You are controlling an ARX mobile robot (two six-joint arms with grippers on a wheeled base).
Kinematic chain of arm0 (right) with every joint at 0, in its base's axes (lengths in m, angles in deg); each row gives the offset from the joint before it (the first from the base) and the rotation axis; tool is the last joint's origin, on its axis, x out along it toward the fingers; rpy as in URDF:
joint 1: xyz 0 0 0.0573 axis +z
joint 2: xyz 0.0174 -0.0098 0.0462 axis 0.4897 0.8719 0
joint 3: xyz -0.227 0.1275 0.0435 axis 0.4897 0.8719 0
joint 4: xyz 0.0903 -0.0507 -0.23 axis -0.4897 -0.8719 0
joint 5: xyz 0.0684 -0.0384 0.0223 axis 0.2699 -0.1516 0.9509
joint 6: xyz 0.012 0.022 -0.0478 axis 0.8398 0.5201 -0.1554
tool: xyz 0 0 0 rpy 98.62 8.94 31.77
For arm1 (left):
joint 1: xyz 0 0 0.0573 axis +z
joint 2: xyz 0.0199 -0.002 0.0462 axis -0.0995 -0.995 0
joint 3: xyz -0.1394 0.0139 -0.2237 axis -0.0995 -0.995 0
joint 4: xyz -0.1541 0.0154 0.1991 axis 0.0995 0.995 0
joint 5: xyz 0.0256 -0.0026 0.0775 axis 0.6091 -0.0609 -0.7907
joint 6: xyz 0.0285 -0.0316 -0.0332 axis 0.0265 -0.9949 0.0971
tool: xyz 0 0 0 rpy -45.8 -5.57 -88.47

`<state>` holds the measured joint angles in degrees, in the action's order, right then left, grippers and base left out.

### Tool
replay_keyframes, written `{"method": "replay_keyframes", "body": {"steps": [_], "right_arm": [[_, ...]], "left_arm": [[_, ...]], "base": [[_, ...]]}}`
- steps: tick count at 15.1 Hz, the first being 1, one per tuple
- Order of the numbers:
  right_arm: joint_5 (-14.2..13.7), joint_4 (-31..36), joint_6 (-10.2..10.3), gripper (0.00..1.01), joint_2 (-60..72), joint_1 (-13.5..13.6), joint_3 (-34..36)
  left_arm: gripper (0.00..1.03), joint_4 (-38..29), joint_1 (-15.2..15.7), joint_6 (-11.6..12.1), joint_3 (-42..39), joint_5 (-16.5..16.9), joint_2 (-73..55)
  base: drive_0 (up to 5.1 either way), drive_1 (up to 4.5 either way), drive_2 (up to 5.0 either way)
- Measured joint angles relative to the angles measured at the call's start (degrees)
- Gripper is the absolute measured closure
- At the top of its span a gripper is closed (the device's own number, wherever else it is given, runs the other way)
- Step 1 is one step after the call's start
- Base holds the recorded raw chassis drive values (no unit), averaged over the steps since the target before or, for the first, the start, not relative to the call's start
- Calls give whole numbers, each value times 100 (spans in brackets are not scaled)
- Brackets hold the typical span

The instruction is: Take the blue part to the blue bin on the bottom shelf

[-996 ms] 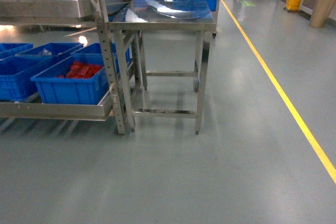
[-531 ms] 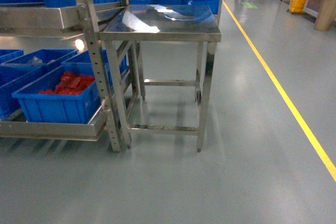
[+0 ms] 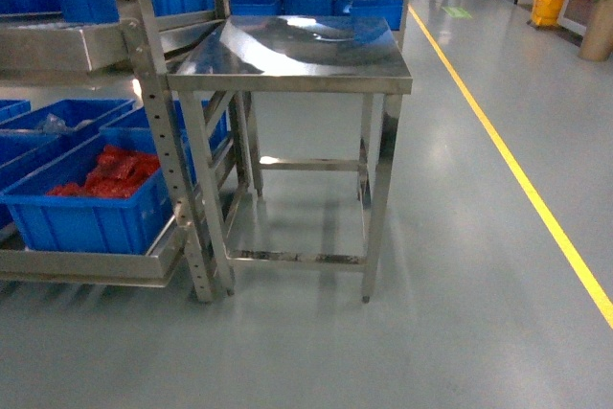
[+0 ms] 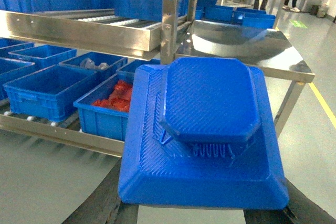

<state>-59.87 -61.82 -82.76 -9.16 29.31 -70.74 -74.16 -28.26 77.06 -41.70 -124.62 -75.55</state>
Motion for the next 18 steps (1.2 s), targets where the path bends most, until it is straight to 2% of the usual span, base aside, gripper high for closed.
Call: {"method": "replay_keyframes", "body": {"steps": [18], "right_arm": [[0,-20,0,3,0,0,0]], "left_arm": [[60,2,-4,0,2,4,-9]], "base": [[0,430,-430]]}}
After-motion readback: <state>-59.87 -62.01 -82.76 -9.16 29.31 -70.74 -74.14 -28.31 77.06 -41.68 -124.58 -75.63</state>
